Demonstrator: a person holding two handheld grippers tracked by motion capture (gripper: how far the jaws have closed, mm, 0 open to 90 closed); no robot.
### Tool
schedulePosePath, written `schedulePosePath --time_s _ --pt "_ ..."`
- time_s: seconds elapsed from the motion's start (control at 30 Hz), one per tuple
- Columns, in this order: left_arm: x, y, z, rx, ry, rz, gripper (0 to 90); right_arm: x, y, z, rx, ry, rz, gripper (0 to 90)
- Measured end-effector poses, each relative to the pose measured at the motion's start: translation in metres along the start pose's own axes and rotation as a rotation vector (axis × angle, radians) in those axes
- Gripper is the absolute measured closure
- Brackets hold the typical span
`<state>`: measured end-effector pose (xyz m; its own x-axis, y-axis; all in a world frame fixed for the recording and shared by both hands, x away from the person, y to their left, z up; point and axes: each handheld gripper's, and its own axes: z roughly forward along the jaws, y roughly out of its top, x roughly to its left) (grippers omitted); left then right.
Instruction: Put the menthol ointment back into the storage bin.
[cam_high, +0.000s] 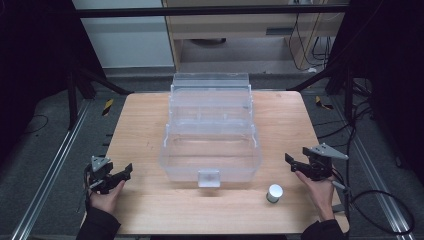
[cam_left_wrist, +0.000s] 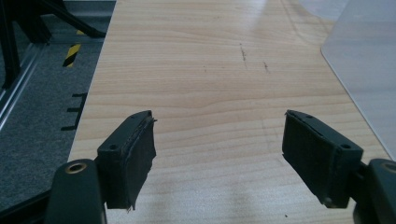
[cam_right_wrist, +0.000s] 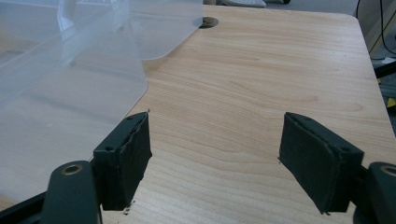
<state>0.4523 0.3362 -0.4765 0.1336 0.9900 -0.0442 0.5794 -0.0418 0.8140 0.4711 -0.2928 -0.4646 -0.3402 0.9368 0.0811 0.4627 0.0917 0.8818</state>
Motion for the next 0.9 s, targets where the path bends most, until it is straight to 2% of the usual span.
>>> schedulePosePath --time_s 0.1,0.13,0.23,0.27,0.3,0.33,0.37,0.4,0.43,0.47,0.6,0.7,0.73,0.8,0.83,0.87,0.9 --pt "0.000 -0.001 0.000 0.005 0.000 -0.005 25.7 -0.001 -0.001 -0.002 0.016 0.009 0.012 27.9" --pt "-0.001 -0.001 0.000 0.006 -0.009 -0.004 25.9 -0.001 0.000 -0.006 0.016 0.004 -0.004 31.0" --pt "-0.001 -0.001 0.000 0.007 -0.020 0.004 26.0 -0.002 0.001 -0.008 0.028 0.009 -0.027 31.9" --pt "-0.002 -0.001 0.001 0.012 -0.027 0.008 26.0 0.000 0.005 -0.009 0.052 0.012 -0.072 32.4" --pt "-0.002 -0.001 0.001 0.012 -0.027 0.008 25.9 0.000 0.005 -0.009 0.052 0.012 -0.072 32.4" --pt "-0.002 -0.002 0.000 0.011 -0.030 0.006 25.9 0.003 0.010 -0.011 0.067 0.029 -0.101 32.2" --pt "-0.002 -0.002 0.000 0.011 -0.030 0.006 25.9 0.003 0.010 -0.011 0.067 0.029 -0.101 32.2" --pt "-0.002 -0.003 0.000 0.016 -0.027 0.008 26.0 0.005 0.016 -0.013 0.069 0.058 -0.107 32.2" --pt "-0.002 -0.003 0.000 0.016 -0.027 0.008 25.9 0.005 0.016 -0.013 0.069 0.058 -0.107 32.2" --pt "-0.001 -0.003 0.001 0.023 -0.024 0.011 25.9 0.006 0.022 -0.015 0.075 0.078 -0.130 32.0" --pt "-0.001 -0.003 0.002 0.029 -0.019 0.011 26.0 0.005 0.036 -0.021 0.087 0.122 -0.121 32.8" --pt "-0.001 -0.003 0.002 0.031 -0.022 0.011 26.0 0.006 0.042 -0.024 0.099 0.127 -0.134 32.9" --pt "-0.001 -0.003 0.002 0.034 -0.025 0.012 26.0 0.007 0.050 -0.026 0.114 0.139 -0.159 32.9" --pt "-0.001 -0.003 0.003 0.037 -0.026 0.016 26.0 0.009 0.053 -0.027 0.128 0.146 -0.168 33.0" --pt "-0.001 -0.004 0.003 0.039 -0.026 0.016 26.0 0.010 0.057 -0.028 0.141 0.151 -0.189 33.0" --pt "-0.001 -0.004 0.003 0.042 -0.028 0.021 26.0 0.016 0.063 -0.029 0.170 0.169 -0.231 32.9" --pt "-0.001 -0.004 0.003 0.042 -0.028 0.021 26.0 0.016 0.063 -0.029 0.170 0.169 -0.231 32.9"
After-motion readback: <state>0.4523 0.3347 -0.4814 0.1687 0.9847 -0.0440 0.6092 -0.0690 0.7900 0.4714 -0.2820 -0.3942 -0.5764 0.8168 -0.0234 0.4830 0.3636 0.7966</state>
